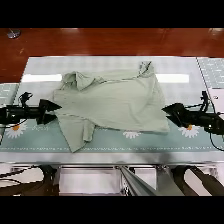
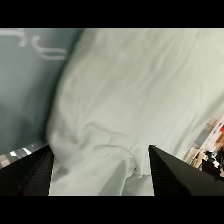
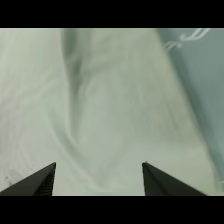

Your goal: Fold the shirts.

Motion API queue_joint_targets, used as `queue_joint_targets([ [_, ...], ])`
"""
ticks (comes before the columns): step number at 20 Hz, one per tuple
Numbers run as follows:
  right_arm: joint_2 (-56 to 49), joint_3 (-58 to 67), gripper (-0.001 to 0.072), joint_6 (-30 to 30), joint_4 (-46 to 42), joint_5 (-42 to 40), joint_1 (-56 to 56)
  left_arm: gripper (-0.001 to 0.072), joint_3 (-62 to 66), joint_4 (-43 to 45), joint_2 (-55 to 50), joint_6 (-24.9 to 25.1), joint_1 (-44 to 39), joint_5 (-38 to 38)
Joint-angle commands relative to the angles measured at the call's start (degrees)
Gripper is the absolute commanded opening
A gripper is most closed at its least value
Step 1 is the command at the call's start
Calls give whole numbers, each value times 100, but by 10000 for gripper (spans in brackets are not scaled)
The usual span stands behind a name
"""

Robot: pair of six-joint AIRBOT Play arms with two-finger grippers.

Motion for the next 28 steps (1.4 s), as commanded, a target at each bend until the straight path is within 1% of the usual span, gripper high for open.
queue_joint_targets([
  [1,76,-120,617,98,203,-166,186,627,-68,-166,-61,356,-396,304],
  [2,76,-63,617,98,188,-140,2,279,-55,-168,-57,487,-428,210],
  [3,76,46,617,96,55,-44,-313,36,-35,-214,-57,682,-417,63],
  [4,76,144,617,105,-201,63,-671,20,17,-212,-57,702,-409,-83],
  [7,48,216,617,426,-1290,669,-1580,20,201,-212,-57,800,-411,-374],
  [9,-94,142,617,605,-1998,1075,-1558,20,214,-210,-42,807,-413,-402],
  [10,-201,68,617,647,-2079,1165,-1456,21,214,-210,-42,807,-417,-402],
  [14,-767,9,617,667,-2013,1373,-765,21,214,-214,-37,804,-424,-455],
  [16,-988,11,617,664,-1766,1091,-426,21,214,-214,-33,802,-424,-459],
  [18,-1172,63,617,638,-1266,621,-229,21,214,-214,-33,802,-424,-457],
  [20,-1403,256,617,649,-1069,321,-28,21,214,-214,-33,804,-424,-457],
  [22,-1698,529,612,704,-942,195,245,21,214,-214,-33,804,-424,-457],
  [23,-1821,638,502,702,-946,162,407,21,214,-214,-33,804,-424,-457],
  [24,-1923,737,99,509,-944,186,590,21,214,-214,-33,802,-424,-472],
  [25,-1982,872,37,291,-944,236,734,21,225,-271,-31,756,-422,-514],
  [27,-2022,1637,37,313,-949,601,772,20,404,-938,42,920,-411,-741],
  [28,-2011,2306,36,358,-962,890,763,20,614,-1335,155,933,-420,-807],
])
